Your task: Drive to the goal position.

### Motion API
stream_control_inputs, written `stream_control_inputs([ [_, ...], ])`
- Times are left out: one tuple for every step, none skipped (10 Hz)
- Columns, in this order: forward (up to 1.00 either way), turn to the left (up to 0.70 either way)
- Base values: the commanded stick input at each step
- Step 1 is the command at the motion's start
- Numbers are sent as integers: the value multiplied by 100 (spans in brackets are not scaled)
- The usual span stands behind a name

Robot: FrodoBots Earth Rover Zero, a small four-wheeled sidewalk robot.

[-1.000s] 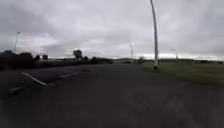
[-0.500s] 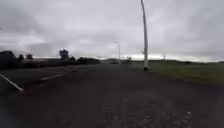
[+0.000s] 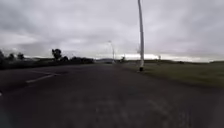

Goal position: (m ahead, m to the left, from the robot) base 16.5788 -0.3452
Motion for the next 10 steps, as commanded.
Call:
stream_control_inputs([
  [100,0],
  [100,0],
  [100,0],
  [100,0],
  [100,0],
  [100,0],
  [100,0],
  [100,0],
  [100,0],
  [100,0],
])
